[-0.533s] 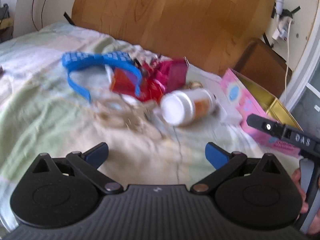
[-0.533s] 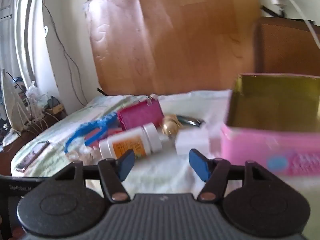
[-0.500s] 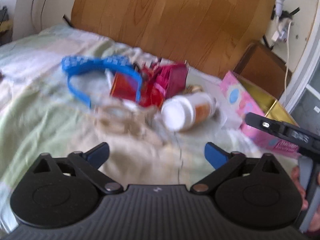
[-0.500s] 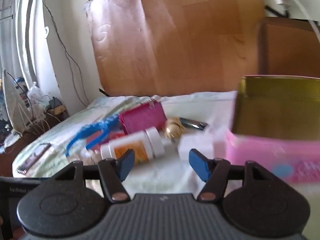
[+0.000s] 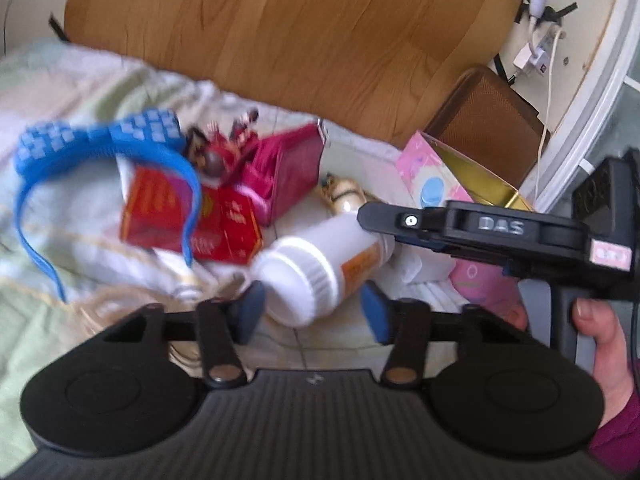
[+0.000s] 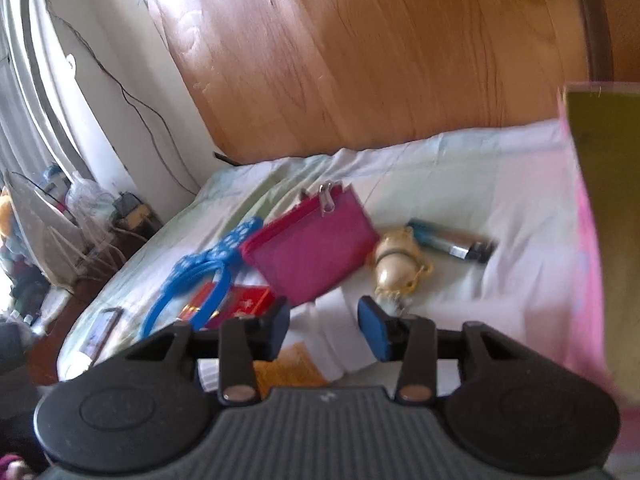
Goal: Organize rigid objects
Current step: 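Grasp the white pill bottle with the left gripper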
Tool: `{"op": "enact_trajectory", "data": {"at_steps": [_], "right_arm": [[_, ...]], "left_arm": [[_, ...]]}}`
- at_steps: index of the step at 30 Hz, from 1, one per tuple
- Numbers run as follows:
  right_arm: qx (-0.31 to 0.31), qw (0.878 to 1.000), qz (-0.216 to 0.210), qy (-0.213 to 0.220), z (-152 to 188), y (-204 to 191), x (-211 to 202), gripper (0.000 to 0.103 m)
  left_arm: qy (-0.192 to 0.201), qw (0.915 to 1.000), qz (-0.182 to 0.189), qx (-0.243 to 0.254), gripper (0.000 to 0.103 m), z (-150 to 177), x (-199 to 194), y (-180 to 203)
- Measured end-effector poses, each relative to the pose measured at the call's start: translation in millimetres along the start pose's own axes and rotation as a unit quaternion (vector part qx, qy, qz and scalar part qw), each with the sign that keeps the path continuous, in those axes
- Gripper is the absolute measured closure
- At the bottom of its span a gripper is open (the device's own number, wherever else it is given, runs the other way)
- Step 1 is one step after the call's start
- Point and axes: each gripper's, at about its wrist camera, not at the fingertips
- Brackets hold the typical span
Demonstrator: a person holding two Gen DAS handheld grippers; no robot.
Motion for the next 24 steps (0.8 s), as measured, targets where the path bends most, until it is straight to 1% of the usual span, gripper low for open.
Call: {"op": "enact_trajectory", "data": {"at_steps": [2, 3, 4, 5, 6, 7, 9, 11, 13, 15, 17, 18, 19, 20, 22, 24], "right_arm": [[-0.003, 1.000, -0.006, -0.004, 5, 0, -9, 0.064], [-0.029, 1.000, 0.007, 0.001, 13, -2, -14, 0.064], [-0.035, 0.999, 0.012, -0.004, 21, -3, -19, 0.062], [-0.039, 0.999, 0.008, -0.003, 28, -3, -25, 0.062], [-0.036, 0.999, -0.003, 0.003, 35, -2, -34, 0.062], [-0.032, 0.999, -0.017, 0.015, 45, -2, -43, 0.062], [-0.020, 0.999, -0.037, 0.021, 60, 3, -60, 0.062], [-0.007, 0.999, -0.045, 0.026, 73, 8, -76, 0.060], [-0.006, 0.998, -0.036, 0.042, 85, 12, -90, 0.057], [-0.017, 0.998, -0.023, 0.051, 93, 16, -102, 0.055], [-0.029, 0.998, -0.012, 0.047, 102, 21, -110, 0.053], [-0.035, 0.998, -0.004, 0.046, 105, 23, -112, 0.041], [-0.042, 0.998, 0.009, 0.046, 107, 25, -113, 0.026], [-0.056, 0.997, 0.028, 0.043, 112, 28, -113, 0.021], [-0.097, 0.992, 0.060, 0.047, 118, 26, -111, 0.020], [-0.141, 0.986, 0.079, 0.042, 119, 24, -106, 0.018]], "left_arm": [[0.008, 0.9999, 0.001, 0.012, 0.051, 3, -5, 0], [0.010, 0.9998, 0.003, 0.015, 0.051, 4, -9, -1], [0.012, 0.9997, 0.009, 0.019, 0.049, 5, -12, 0], [0.014, 0.9994, 0.021, 0.022, 0.047, 6, -17, 0], [0.016, 0.9991, 0.028, 0.027, 0.046, 7, -20, 1], [0.016, 0.9987, 0.036, 0.031, 0.042, 10, -23, 3], [0.012, 0.9977, 0.053, 0.040, 0.038, 14, -27, 8], [0.002, 0.9963, 0.071, 0.048, 0.037, 18, -24, 16], [-0.014, 0.9939, 0.095, 0.054, 0.037, 24, -21, 25], [-0.032, 0.9904, 0.124, 0.054, 0.033, 29, -16, 29], [-0.043, 0.9873, 0.145, 0.048, 0.027, 30, -12, 29], [-0.045, 0.9868, 0.150, 0.043, 0.025, 30, -11, 28], [-0.046, 0.9872, 0.148, 0.038, 0.020, 28, -10, 28], [-0.044, 0.9882, 0.144, 0.028, 0.016, 26, -10, 25], [-0.040, 0.9885, 0.145, 0.009, 0.015, 21, -10, 20], [-0.046, 0.9876, 0.150, -0.010, 0.015, 17, -9, 15]]}}
Point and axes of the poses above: each gripper's, at about its wrist camera, not at the fingertips, and x roughly the way its jaws point, y to its right, z to its underside, and after that the axes turned 10 degrees about z, right-handed
